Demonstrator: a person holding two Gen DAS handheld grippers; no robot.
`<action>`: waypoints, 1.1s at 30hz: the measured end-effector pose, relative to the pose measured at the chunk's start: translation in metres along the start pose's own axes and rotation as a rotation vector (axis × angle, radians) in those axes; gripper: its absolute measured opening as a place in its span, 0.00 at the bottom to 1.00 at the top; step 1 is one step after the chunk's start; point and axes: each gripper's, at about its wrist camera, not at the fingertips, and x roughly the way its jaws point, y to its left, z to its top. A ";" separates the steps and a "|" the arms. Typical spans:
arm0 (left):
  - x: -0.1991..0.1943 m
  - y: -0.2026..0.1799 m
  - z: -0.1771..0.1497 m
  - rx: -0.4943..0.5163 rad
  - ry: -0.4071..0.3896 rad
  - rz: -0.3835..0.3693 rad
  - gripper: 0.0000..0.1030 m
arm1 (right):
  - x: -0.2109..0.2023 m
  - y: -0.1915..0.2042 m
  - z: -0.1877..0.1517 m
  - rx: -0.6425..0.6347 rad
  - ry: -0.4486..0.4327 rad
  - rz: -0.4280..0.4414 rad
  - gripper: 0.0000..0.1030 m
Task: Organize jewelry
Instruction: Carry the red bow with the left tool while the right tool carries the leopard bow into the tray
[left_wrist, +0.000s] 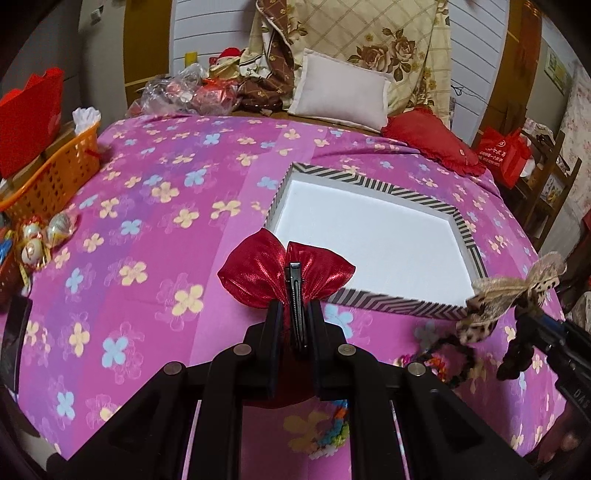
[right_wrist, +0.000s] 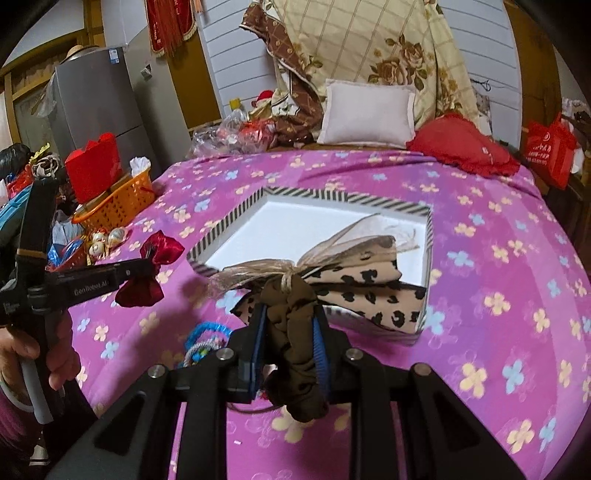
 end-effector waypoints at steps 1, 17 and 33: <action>0.000 -0.001 0.002 0.003 -0.002 0.001 0.00 | -0.001 -0.001 0.004 0.000 -0.006 -0.003 0.23; 0.025 -0.031 0.052 0.042 -0.014 -0.019 0.00 | 0.033 -0.030 0.053 0.033 0.004 -0.007 0.23; 0.113 -0.032 0.062 0.020 0.102 0.039 0.00 | 0.118 -0.079 0.050 0.150 0.122 -0.035 0.24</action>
